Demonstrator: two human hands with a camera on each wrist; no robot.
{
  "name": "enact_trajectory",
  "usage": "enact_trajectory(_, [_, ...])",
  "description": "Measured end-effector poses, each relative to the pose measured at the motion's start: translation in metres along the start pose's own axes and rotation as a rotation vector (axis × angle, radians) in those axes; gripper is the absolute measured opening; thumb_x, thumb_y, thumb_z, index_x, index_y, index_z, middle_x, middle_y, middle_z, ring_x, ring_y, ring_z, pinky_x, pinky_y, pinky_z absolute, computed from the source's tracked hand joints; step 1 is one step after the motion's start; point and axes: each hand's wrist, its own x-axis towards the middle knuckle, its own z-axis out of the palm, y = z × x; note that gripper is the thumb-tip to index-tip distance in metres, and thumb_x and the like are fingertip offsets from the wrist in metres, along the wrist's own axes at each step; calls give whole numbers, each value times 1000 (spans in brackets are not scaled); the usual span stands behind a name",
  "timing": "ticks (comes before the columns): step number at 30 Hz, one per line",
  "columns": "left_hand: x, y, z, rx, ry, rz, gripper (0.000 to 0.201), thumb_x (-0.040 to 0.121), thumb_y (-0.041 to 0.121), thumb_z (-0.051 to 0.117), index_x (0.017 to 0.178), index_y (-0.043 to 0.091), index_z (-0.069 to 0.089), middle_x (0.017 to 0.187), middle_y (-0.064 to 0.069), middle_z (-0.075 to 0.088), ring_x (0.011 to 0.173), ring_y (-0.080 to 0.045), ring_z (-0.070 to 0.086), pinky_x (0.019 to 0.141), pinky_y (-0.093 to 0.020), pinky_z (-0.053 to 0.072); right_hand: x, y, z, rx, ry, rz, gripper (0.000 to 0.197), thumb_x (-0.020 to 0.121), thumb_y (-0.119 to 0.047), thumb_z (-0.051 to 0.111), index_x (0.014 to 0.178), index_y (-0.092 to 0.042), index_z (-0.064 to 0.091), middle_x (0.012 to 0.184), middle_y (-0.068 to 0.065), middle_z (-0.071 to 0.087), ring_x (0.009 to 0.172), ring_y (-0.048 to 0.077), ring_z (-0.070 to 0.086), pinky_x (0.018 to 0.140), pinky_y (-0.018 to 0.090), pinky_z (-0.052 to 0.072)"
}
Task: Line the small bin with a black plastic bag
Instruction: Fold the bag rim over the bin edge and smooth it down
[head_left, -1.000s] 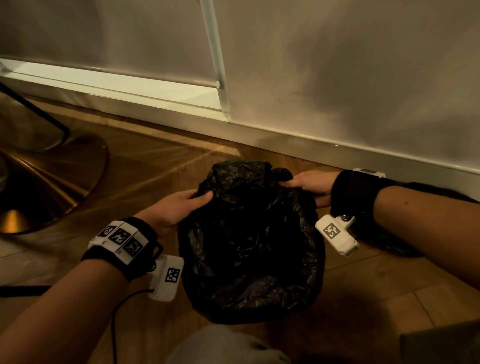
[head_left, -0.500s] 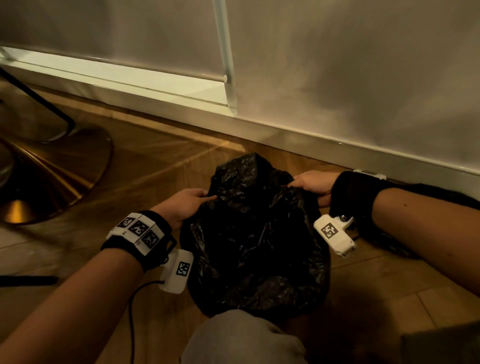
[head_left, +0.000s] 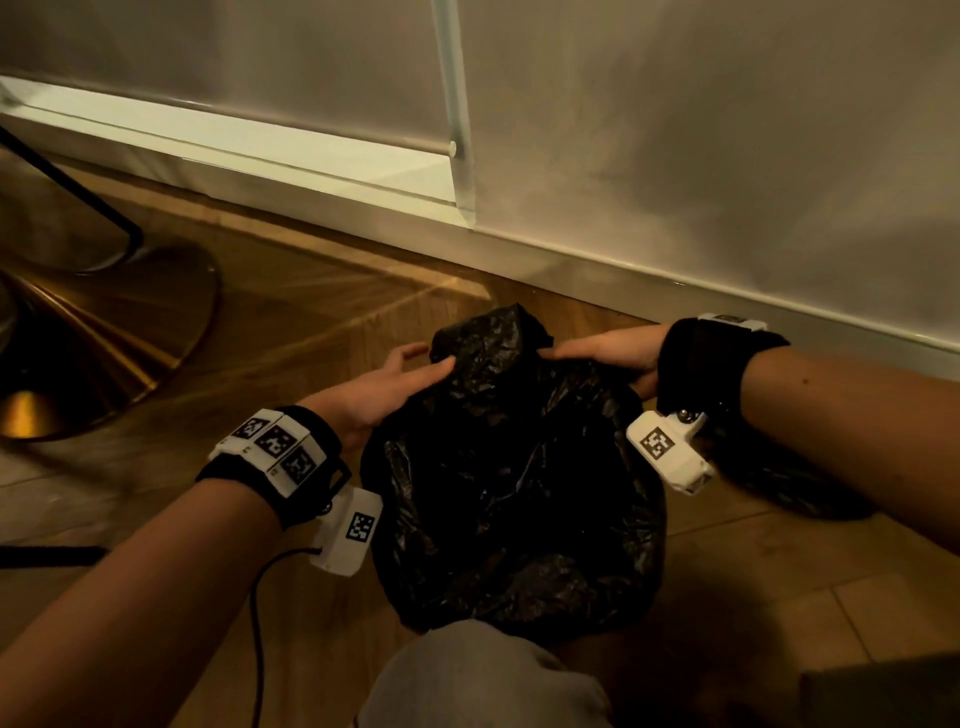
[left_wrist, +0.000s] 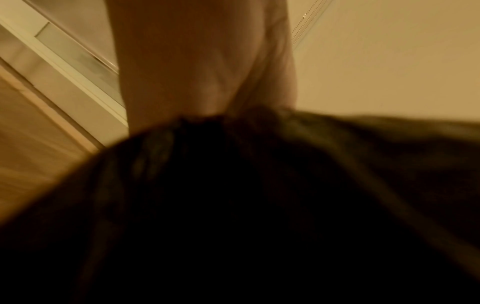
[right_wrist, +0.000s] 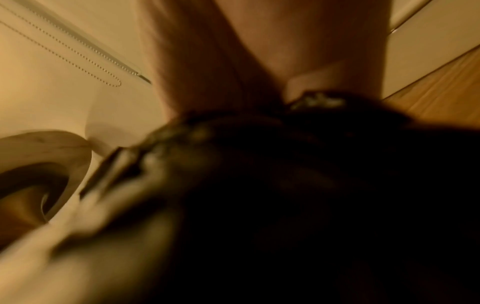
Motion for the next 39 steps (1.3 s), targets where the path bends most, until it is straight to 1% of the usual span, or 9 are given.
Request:
enact_trajectory(5, [7,3,11,53,-71,10,33,97,40,50,120,23,65,115,3,72,99,-14,70,82,-26,57,-1,-6,-9,-64,52,69,54,61,-32,83,103,0,69,110,19,66,105,32,60,113,50,32])
enact_trajectory(11, [13,7,8,98,-51,1,36,98,28,53,128,10,62,128,-13,65,119,-30,61,104,-43,47,6,-5,-17,-73,31,-1,81,41,-30,95,111,0,65,109,17,67,107,32,59,107,46,38])
enact_trajectory(16, [18,12,11,31,59,-13,25,100,28,50,95,12,69,107,-12,70,86,-24,70,80,-32,55,6,-2,-5,-114,207,-219,18,89,-23,62,101,-10,64,94,7,68,85,20,67,82,28,55])
enact_trajectory(21, [4,33,14,42,-156,9,25,93,51,48,113,40,58,113,6,70,98,-13,68,78,-26,53,28,-2,-34,-679,-23,-502,58,99,-40,37,101,9,69,105,32,66,106,45,57,105,35,38])
enact_trajectory(23, [3,35,18,170,-164,3,19,95,42,53,114,40,54,114,5,66,98,-12,67,78,-22,56,14,-23,-5,-132,236,-405,42,102,-27,34,132,-2,52,128,25,57,117,37,55,100,44,43])
enact_trajectory(25, [7,32,22,252,-168,-16,28,96,39,54,120,27,62,117,-4,70,103,-22,69,91,-33,56,15,-19,1,-218,497,-304,55,98,-10,46,149,-12,23,145,20,41,126,29,46,99,36,37])
enact_trajectory(29, [14,26,28,186,-61,-45,36,96,35,56,117,8,67,108,-14,73,96,-29,70,87,-38,57,-4,-21,-5,-551,296,-212,89,93,-5,55,150,-35,-6,153,18,27,138,26,34,108,35,32])
enact_trajectory(35, [22,24,30,143,16,-121,53,94,53,52,123,9,63,114,-13,70,102,-30,67,84,-34,54,-10,-23,2,-192,113,5,26,94,-26,50,106,-14,70,115,12,66,98,27,65,100,40,44])
enact_trajectory(39, [24,22,30,219,36,-12,47,95,34,59,133,8,52,127,-15,62,115,-32,61,103,-46,48,-13,-25,-2,-332,10,14,80,61,-44,80,125,-1,58,114,14,68,95,24,69,94,38,51])
